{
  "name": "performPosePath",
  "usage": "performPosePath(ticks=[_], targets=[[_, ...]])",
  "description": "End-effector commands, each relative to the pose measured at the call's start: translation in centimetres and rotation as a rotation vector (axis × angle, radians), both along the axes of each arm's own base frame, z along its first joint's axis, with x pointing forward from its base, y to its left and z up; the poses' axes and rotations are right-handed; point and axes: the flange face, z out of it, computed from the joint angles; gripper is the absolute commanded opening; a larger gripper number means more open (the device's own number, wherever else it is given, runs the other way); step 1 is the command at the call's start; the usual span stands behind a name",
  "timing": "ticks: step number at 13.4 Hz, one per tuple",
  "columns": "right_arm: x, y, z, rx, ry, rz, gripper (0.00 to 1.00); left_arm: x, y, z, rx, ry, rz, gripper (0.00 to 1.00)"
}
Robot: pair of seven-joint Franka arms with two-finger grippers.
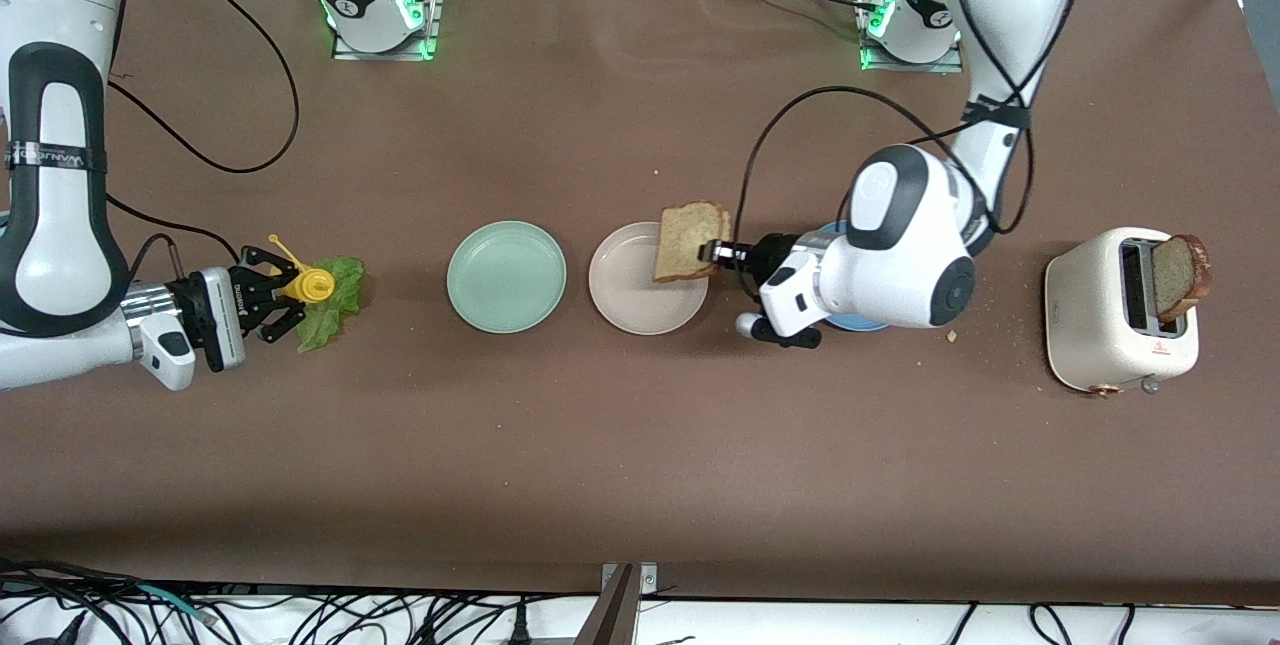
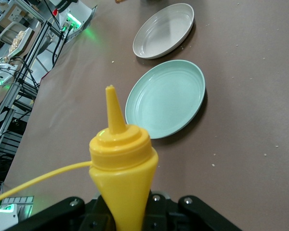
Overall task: Make sandwich in beige plate with both arms
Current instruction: 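Carry the toast slice over the beige plate and lower it with the left gripper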
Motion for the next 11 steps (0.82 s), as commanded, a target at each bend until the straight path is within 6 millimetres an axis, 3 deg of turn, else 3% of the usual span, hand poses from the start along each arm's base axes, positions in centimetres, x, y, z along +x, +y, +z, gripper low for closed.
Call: performPosePath(ticks=[1, 4, 11], targets=[[0.1, 0.3, 0.6, -0.011, 0.014, 0.018, 0.0, 0.2, -3.1, -1.5, -0.016, -0.03, 0.047, 0.0], [0.1, 0.3, 0.6, -0.012, 0.015, 0.017, 0.0, -1.0, -6.3, -3.7, -0.036, -0.049, 0.098, 0.0], [0.0, 0.4, 0.5, -0.012, 0.02, 0.017, 0.0, -1.8, -7.6, -6.8, -0.007, -0.044, 0.097, 0.0]])
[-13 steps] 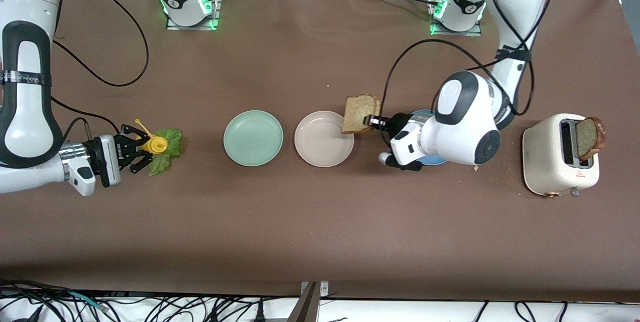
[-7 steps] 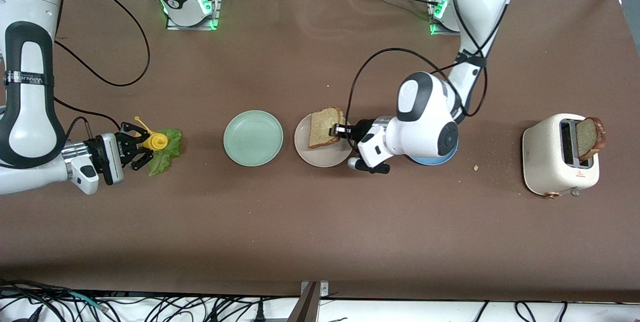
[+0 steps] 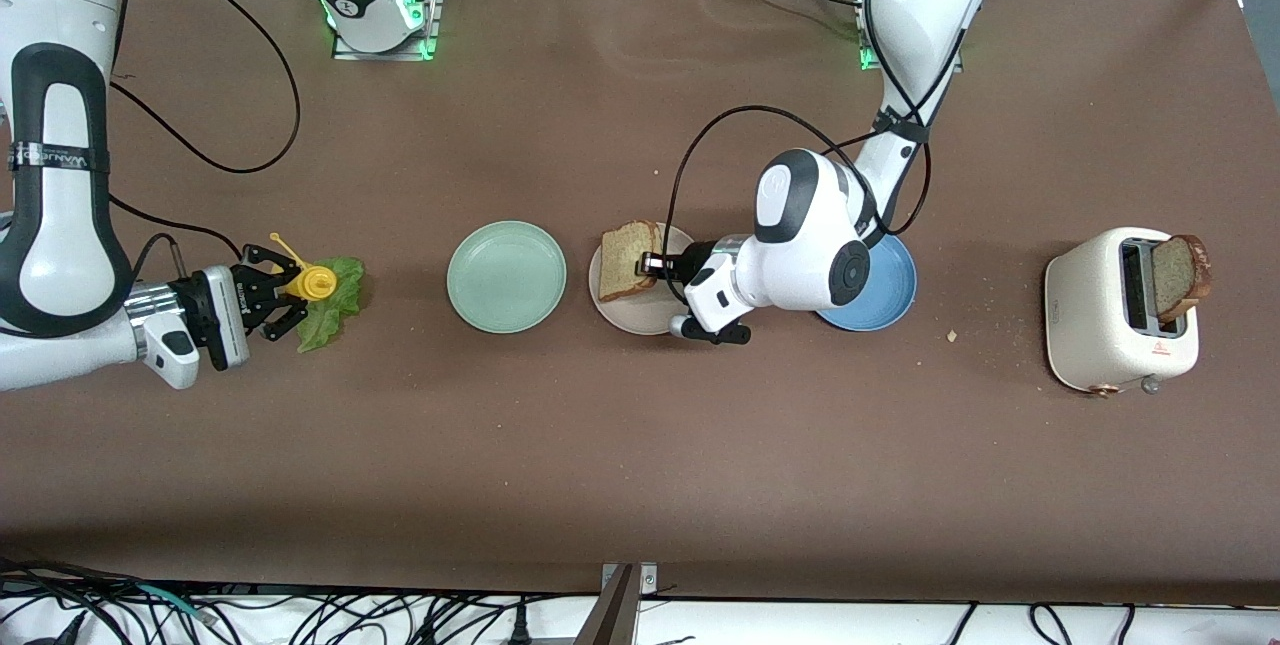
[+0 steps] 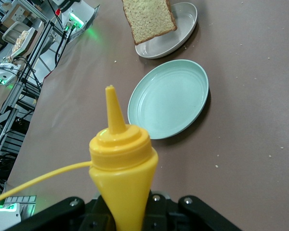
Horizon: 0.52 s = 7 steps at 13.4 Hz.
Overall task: Make sandwich in beige plate with both arms
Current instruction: 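Carry the toast slice over the beige plate and lower it with the left gripper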
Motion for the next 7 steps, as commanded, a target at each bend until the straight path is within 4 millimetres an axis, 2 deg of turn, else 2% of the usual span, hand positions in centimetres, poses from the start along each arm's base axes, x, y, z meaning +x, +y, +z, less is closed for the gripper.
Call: performPosePath(ticks=[1, 6, 7], targets=[[0.1, 0.3, 0.6, -0.016, 0.014, 0.013, 0.0, 0.1, -0.8, -0.7, -0.014, 0.001, 0.021, 0.0], [0.1, 2.3, 0.5, -0.024, 0.018, 0.042, 0.0, 0.1, -0.6, -1.8, -0.001, -0.001, 0.006, 0.0], [0.1, 2.3, 0.5, -0.024, 0.018, 0.042, 0.0, 0.1, -0.5, -1.9, 0.001, 0.0, 0.005, 0.11]])
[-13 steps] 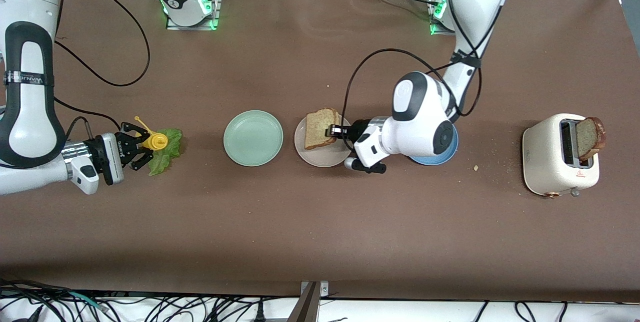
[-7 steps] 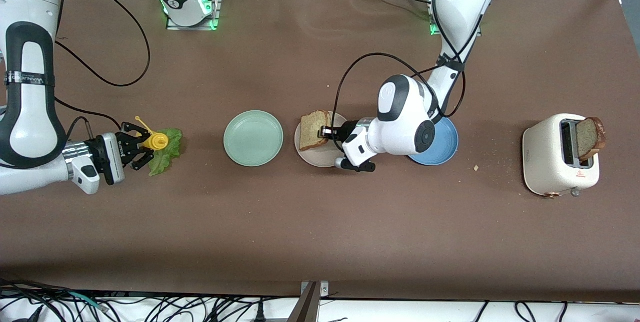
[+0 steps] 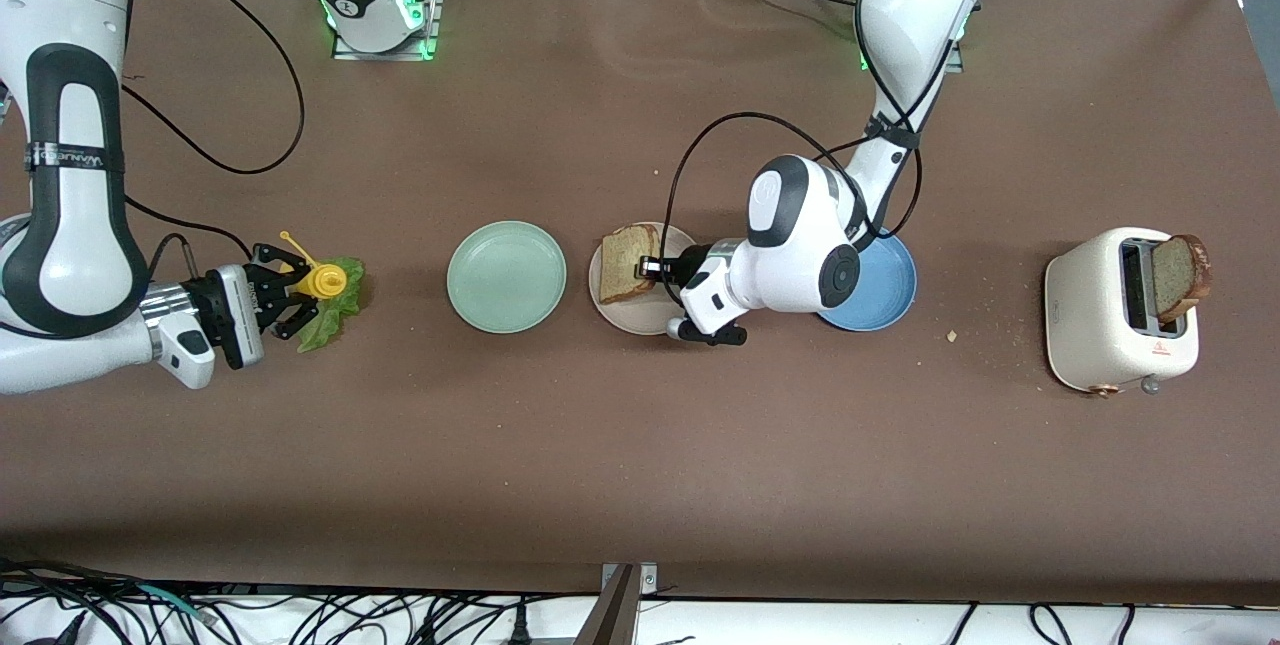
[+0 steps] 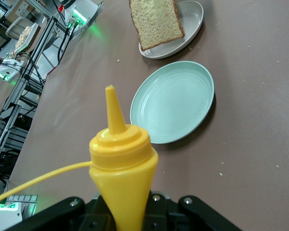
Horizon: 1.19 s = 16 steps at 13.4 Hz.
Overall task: Make sandwich in beige plate with both arms
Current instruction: 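Open the left gripper to release the toast onto the beige plate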
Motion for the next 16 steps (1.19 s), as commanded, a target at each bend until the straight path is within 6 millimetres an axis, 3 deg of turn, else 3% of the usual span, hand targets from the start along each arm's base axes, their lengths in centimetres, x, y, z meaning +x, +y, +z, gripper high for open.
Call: performPosePath(ticks=[1, 5, 6, 7, 8, 9, 16], targets=[[0.1, 0.1, 0.6, -0.017, 0.012, 0.009, 0.0, 0.3, -0.3, -0.4, -0.01, -0.009, 0.0, 0.18], [0.1, 0.4, 0.6, -0.019, 0.013, 0.014, 0.0, 0.2, -0.3, -0.8, -0.005, -0.003, 0.0, 0.24], [0.1, 0.4, 0.6, -0.017, 0.012, 0.013, 0.0, 0.2, -0.3, -0.9, -0.005, -0.003, 0.0, 0.31], [0.2, 0.4, 0.6, -0.019, 0.011, 0.011, 0.0, 0.3, -0.2, -0.8, -0.005, -0.002, 0.003, 0.42], [0.2, 0.6, 0.5, -0.022, 0.009, 0.012, 0.0, 0.3, -0.1, -0.9, -0.003, -0.001, 0.004, 0.82], [0.3, 0.8, 0.4, -0.02, 0.005, 0.013, 0.0, 0.4, 0.0, -0.8, -0.002, -0.001, 0.008, 1.0], [0.5, 0.6, 0.3, -0.026, -0.007, 0.004, 0.0, 0.8, 2.0, -1.6, 0.091, -0.027, -0.031, 1.0]])
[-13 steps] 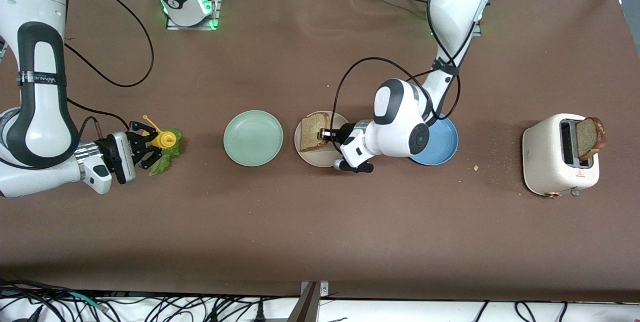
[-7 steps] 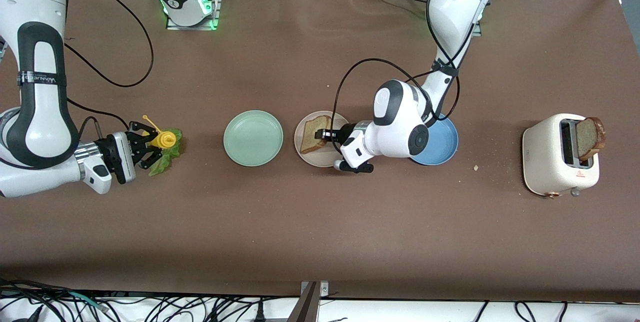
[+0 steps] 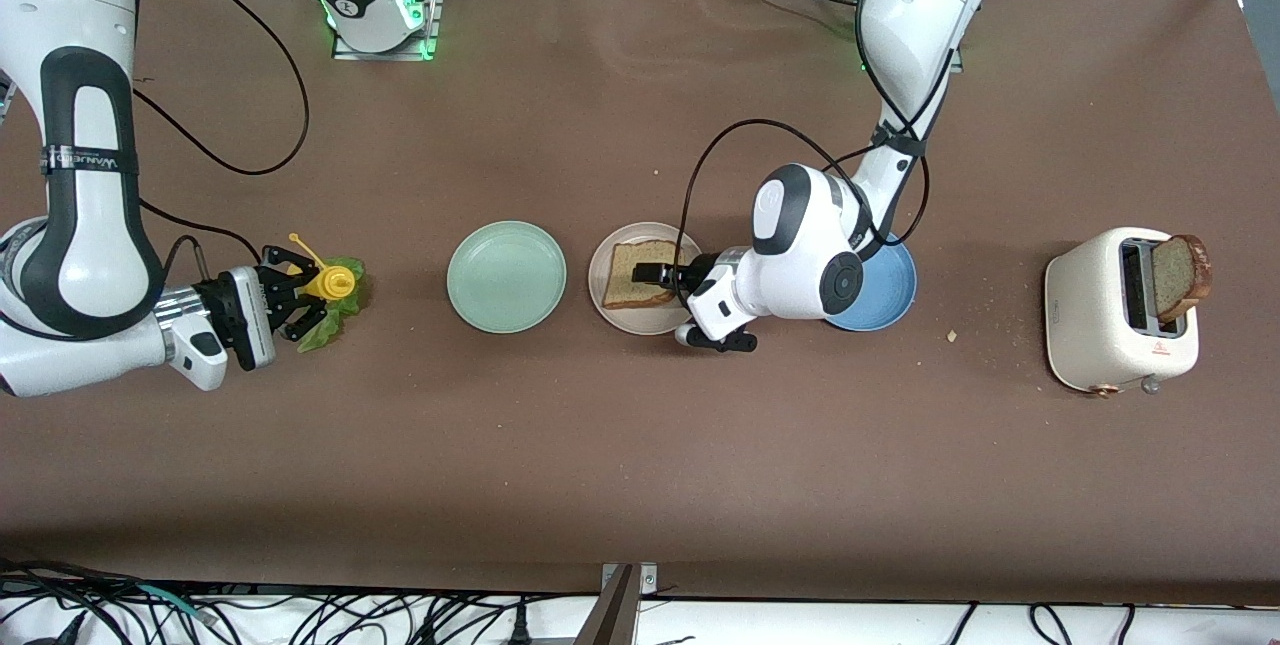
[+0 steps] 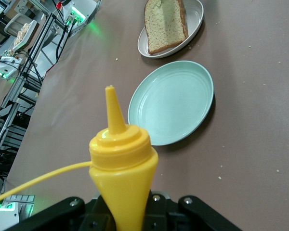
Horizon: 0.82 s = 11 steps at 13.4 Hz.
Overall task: Make sandwich in beige plate with both arms
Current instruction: 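Open the left gripper to release the toast onto the beige plate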
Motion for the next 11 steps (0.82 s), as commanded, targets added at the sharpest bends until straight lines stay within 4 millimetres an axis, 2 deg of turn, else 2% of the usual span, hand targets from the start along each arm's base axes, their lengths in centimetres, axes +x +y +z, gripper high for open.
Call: performPosePath(ticks=[1, 3, 5, 7, 11], targets=[[0.3, 0.1, 0.7, -0.018, -0.002, 0.003, 0.0, 0.8, 1.2, 0.0, 0.035, -0.014, -0.002, 1.0], [0.4, 0.1, 0.6, -0.02, -0.003, 0.002, 0.0, 1.1, 1.8, 0.0, 0.052, -0.023, -0.006, 1.0], [0.5, 1.3, 0.6, -0.027, -0.014, 0.012, 0.0, 1.5, 2.6, 0.3, 0.075, -0.038, -0.011, 1.0], [0.5, 1.5, 0.6, -0.029, -0.014, 0.016, 0.0, 2.5, 4.3, 0.9, 0.081, -0.045, 0.011, 1.0], [0.5, 1.1, 0.6, -0.03, -0.012, 0.011, 0.0, 4.2, 8.9, 3.8, 0.164, -0.063, -0.016, 1.0]])
